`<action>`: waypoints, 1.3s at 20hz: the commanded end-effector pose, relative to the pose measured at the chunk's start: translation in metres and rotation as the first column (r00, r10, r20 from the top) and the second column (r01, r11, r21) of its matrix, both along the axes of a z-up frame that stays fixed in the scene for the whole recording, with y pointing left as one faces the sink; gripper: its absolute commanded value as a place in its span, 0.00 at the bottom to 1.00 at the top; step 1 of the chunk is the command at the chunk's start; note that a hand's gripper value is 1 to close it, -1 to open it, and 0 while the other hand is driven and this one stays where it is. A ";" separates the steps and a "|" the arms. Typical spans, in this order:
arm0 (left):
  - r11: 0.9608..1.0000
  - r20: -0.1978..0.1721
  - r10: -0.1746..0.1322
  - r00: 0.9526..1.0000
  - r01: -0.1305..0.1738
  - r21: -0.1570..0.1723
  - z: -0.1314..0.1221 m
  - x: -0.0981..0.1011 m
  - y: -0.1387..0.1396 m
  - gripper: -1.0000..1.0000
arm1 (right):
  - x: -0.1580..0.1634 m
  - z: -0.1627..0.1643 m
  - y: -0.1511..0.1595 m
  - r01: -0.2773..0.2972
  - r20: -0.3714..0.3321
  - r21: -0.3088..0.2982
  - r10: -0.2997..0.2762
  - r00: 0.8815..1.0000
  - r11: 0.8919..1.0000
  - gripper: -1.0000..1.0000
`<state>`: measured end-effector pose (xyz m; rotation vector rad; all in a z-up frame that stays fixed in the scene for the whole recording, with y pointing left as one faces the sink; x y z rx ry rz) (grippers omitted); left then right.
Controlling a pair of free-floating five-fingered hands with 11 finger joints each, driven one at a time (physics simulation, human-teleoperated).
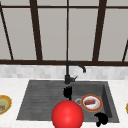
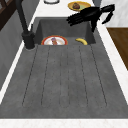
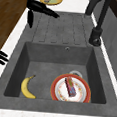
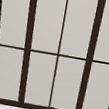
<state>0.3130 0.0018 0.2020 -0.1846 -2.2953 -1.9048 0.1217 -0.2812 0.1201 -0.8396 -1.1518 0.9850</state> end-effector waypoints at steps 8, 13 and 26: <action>1.000 -0.003 0.006 1.000 -0.006 0.029 -0.001 0.008 -0.003 0.00 | 0.000 0.000 0.000 0.000 0.000 0.000 0.000 1.000 1.000 0.50; 0.999 -0.020 0.014 1.000 -0.014 0.036 -0.006 0.023 -0.034 0.00 | 0.000 0.000 0.000 0.000 0.000 0.000 0.000 1.000 1.000 0.50; 1.000 -0.091 0.013 0.996 -0.012 0.013 -0.084 0.054 -0.135 0.00 | 0.000 0.000 0.000 0.000 0.000 0.000 0.000 1.000 1.000 0.50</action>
